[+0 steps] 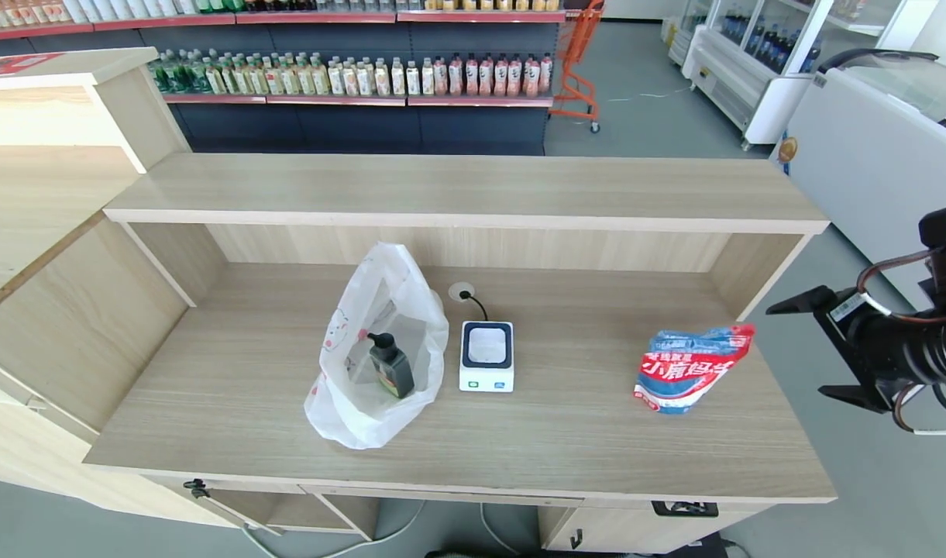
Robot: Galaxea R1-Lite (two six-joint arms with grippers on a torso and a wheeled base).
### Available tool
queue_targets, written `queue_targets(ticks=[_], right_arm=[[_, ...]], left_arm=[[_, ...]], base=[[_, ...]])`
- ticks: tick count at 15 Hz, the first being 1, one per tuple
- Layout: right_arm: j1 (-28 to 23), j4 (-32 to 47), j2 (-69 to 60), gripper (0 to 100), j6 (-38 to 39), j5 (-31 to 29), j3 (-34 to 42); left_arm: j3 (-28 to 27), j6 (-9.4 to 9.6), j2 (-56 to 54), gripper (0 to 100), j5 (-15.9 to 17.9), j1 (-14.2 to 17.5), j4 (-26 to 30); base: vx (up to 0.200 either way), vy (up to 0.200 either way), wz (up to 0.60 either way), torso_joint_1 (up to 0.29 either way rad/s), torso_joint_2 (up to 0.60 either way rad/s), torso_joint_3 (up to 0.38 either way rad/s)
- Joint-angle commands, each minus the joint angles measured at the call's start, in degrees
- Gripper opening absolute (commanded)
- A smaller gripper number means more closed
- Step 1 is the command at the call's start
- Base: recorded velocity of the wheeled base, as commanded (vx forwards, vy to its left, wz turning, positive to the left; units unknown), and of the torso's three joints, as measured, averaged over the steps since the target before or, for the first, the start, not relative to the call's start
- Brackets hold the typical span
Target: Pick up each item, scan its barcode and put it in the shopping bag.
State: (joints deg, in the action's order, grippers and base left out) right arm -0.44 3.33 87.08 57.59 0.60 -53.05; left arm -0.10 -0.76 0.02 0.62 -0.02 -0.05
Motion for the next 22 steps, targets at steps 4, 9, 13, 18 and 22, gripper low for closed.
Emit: queue_targets(ticks=[4, 9, 13, 18, 22], right_arm=[[-3.87, -0.25, 10.04, 100, 0.95, -1.39, -6.45], [-5.19, -0.78, 20.32, 100, 0.95, -3.06, -10.93], [-1.06, -4.47, 27.97, 100, 0.86, -4.03, -14.09], [2.72, -8.16, 33.68, 100, -4.41, -6.4, -14.18], [3.6, -13.96, 36.94, 100, -8.55, -7.72, -14.09]], left_arm=[[0.01, -0.04, -0.02, 100, -0.01, 0.02, -0.04], [0.01, -0.04, -0.02, 100, -0.01, 0.02, -0.04], [0.01, -0.04, -0.02, 100, -0.01, 0.02, -0.04], [0.01, -0.04, -0.02, 100, -0.01, 0.02, -0.04], [0.01, -0.04, -0.02, 100, -0.01, 0.02, -0.04]], base=[[0.0, 0.0, 0.0, 0.0, 0.0, 0.0], [0.0, 0.0, 0.0, 0.0, 0.0, 0.0], [0.0, 0.0, 0.0, 0.0, 0.0, 0.0], [0.0, 0.0, 0.0, 0.0, 0.0, 0.0], [0.0, 0.0, 0.0, 0.0, 0.0, 0.0]])
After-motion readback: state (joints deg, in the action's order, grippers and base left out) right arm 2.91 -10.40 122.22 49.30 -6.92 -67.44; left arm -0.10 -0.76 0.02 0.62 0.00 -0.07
